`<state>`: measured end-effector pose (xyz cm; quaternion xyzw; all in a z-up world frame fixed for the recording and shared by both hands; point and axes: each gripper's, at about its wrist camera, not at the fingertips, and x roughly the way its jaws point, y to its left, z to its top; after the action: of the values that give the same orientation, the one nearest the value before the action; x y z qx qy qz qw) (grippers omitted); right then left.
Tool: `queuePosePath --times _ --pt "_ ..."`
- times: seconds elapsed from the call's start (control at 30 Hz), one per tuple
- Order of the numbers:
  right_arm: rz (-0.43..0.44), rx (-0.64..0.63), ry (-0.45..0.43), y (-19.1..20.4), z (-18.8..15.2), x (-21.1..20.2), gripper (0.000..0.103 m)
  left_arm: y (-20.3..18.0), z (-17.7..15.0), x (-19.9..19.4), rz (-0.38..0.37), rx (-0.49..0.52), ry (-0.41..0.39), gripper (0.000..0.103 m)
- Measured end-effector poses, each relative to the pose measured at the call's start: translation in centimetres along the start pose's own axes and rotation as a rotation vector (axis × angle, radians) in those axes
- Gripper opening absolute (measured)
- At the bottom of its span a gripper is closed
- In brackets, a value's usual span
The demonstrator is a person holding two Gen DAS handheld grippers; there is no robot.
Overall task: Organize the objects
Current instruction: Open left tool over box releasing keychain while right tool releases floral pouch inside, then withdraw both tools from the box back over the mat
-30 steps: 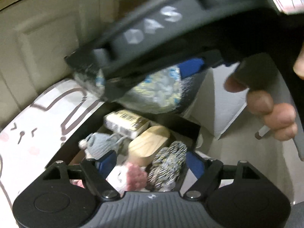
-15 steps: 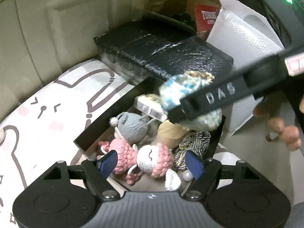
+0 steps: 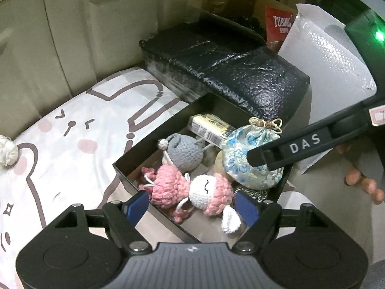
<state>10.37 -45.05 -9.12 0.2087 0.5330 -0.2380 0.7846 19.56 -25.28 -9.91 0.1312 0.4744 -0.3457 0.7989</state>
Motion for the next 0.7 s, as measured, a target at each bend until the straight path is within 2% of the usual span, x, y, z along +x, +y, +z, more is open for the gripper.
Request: queuePosePath --times 0.4,0.7 --pt "0.047 0.070 -0.083 -1.3 -0.8 -2.5 0.103 0.7 -0.1 -2.1 0.044 -0.065 -0.037 0.083" --pt "0.098 0.055 -0.158 -1.0 -1.9 -4.2 0.103 1.3 -0.3 -4.5 0.091 -0.136 -0.077 0.084"
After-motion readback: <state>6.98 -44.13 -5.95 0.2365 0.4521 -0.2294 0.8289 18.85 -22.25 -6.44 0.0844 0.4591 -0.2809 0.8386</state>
